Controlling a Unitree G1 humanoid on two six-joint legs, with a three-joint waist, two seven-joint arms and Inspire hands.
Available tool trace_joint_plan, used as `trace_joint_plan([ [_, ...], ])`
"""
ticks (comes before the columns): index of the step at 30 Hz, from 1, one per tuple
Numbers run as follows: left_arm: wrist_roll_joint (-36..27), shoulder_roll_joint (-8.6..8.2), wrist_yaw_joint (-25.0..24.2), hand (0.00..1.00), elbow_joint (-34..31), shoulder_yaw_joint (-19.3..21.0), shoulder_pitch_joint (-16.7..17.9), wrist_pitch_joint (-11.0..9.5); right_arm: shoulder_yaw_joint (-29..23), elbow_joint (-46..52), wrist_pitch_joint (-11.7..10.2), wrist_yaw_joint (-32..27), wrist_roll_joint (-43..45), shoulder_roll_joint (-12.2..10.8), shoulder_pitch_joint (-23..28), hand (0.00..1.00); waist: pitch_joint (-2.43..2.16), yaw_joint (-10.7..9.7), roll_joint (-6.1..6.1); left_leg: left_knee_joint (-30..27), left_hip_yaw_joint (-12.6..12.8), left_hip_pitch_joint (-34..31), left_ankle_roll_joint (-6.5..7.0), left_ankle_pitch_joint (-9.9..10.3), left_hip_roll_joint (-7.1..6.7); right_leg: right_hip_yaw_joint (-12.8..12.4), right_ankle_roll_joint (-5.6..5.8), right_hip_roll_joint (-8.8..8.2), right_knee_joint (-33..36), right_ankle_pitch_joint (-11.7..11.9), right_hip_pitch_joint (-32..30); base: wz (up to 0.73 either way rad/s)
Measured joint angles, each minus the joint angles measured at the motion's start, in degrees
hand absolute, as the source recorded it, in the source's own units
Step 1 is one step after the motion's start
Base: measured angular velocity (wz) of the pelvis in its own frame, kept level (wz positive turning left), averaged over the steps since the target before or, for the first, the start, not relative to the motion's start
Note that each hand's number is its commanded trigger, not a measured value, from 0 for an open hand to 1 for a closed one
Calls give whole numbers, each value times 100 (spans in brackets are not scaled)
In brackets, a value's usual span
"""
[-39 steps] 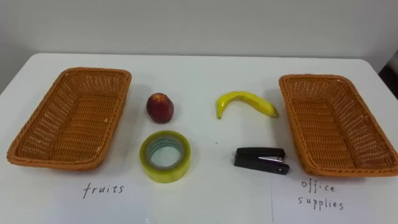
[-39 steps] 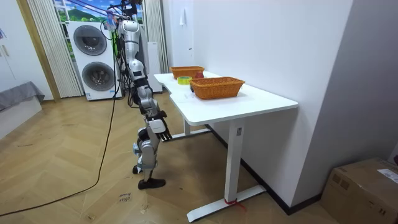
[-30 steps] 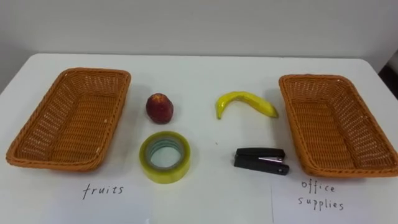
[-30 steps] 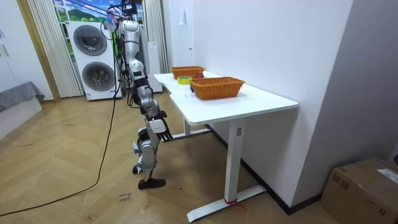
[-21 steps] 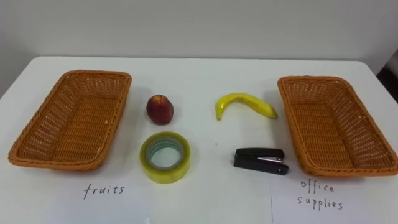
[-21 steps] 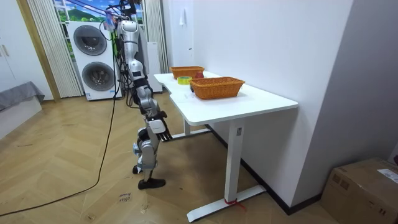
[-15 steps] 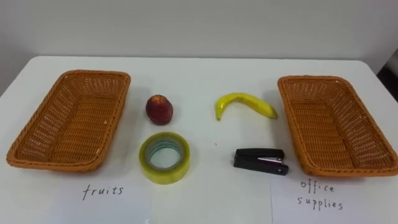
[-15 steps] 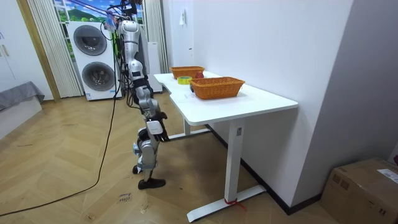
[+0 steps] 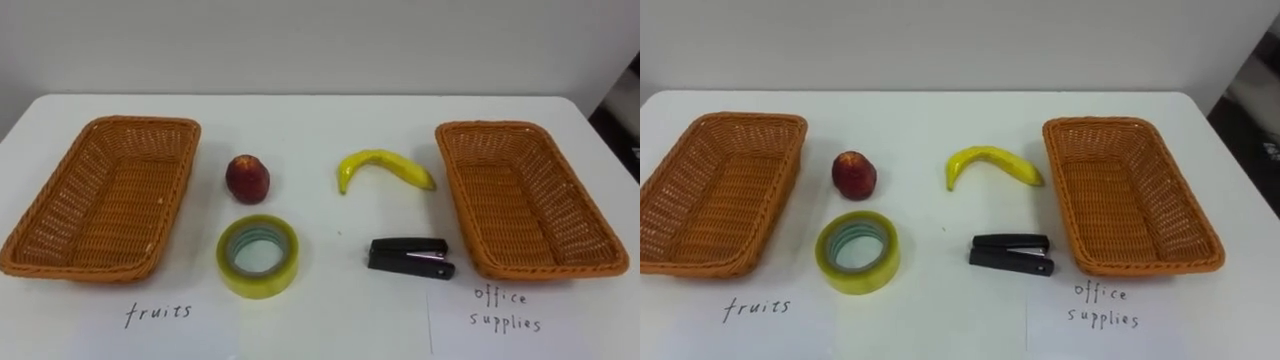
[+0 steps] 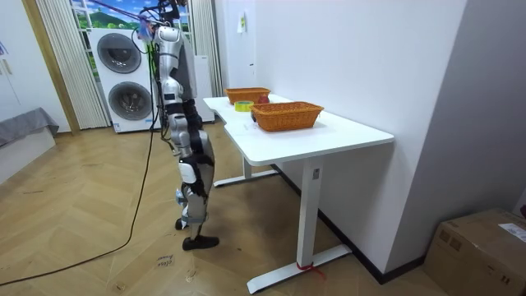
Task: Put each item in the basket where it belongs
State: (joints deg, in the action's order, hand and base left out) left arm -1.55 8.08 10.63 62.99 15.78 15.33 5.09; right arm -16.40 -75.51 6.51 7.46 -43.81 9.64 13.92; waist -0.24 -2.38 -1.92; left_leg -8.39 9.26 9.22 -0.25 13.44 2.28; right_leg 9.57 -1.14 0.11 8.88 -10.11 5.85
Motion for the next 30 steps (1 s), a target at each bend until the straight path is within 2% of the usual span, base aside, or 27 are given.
trace_joint_plan([
  [3,-4,56,13,0,-1,4,47,4,-277,3,102,-146,-267,64,39,0,1,-56,-33,-4,20,24,2,1,-1,-28,0,-1,34,0,1,-5],
  [5,-13,71,36,0,-16,13,39,3,-432,6,109,-321,-534,157,17,0,1,-75,-32,-4,54,28,4,2,-1,-66,-2,0,88,-11,-36,-9],
  [9,-15,87,44,0,-44,105,32,3,-706,130,106,-651,-992,196,43,0,-2,-97,-44,-1,141,34,4,2,9,-130,-9,10,108,-5,-69,-9],
  [13,-30,128,44,0,-160,273,109,-3,-1149,752,103,-1084,-1093,225,44,0,1,-246,-86,9,164,26,5,1,0,-132,-2,-1,157,-13,-101,-2],
  [15,-12,176,49,0,-176,414,112,-37,-1408,991,70,-1294,-1199,275,58,0,2,-302,-149,15,174,26,6,2,-4,-145,-1,2,199,-42,-124,0],
  [17,-13,199,140,0,-263,439,211,-68,-1562,1540,-10,-1667,-1233,307,68,0,-2,-366,-213,21,179,22,8,12,-2,-158,-4,8,240,-69,-148,0],
  [20,-37,192,173,0,-305,415,282,-76,-1749,2283,-211,-2203,-1265,311,90,0,-2,-433,-215,-13,166,-75,12,14,-7,-159,-4,-7,280,-76,-257,-2],
  [24,-24,190,259,0,-380,410,365,-64,-1813,3186,-308,-2887,-1223,328,96,0,-5,-535,-196,-32,167,-100,11,13,-3,-168,-4,-2,290,-73,-270,0],
  [30,-51,190,270,0,-853,381,440,-195,-1870,4364,-676,-3786,-1163,377,121,0,-2,-524,-196,-23,175,-106,11,13,-4,-191,-3,10,286,-76,-288,0],
])
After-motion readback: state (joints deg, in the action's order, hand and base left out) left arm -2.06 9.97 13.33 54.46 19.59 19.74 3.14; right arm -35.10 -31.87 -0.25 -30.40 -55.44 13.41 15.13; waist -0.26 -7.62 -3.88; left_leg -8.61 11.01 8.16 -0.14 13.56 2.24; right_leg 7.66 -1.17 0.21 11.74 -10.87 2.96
